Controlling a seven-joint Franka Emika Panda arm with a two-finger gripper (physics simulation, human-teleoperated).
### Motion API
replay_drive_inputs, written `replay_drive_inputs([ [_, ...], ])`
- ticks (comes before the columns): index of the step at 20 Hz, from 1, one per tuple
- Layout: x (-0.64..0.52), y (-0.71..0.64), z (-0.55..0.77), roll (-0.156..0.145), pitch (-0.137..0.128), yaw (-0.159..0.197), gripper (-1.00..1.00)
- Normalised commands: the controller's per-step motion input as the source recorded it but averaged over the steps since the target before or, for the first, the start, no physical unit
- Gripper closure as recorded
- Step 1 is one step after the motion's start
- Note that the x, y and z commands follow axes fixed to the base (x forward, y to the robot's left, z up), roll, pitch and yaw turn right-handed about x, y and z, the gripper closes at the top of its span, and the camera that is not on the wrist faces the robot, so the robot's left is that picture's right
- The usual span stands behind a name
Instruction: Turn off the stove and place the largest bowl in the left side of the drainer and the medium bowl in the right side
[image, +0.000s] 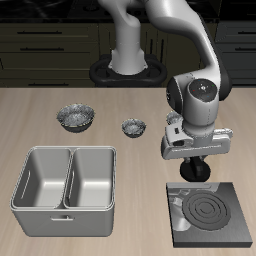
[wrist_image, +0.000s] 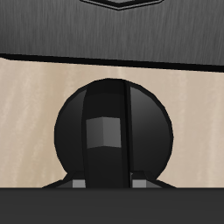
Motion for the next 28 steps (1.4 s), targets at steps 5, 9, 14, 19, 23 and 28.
replay_drive_inputs([
  [5,0.00,0.04,0.05,-0.021,-0.045,0.000,1.00],
  [9,0.00,0.02,0.01,0.005,-0.015,-0.036,1.00],
  [14,0.04,-0.02,0.05,-0.019,-0.041,-0.019,1.00],
  [19,0.04,0.00,0.00,-0.010,-0.005,-0.026,1.00],
  [23,-0.01,0.03,-0.02,0.010,0.013,-0.031,1.00],
  [28,-0.03,-0.06,0.06,-0.010,0.011,-0.056,1.00],
])
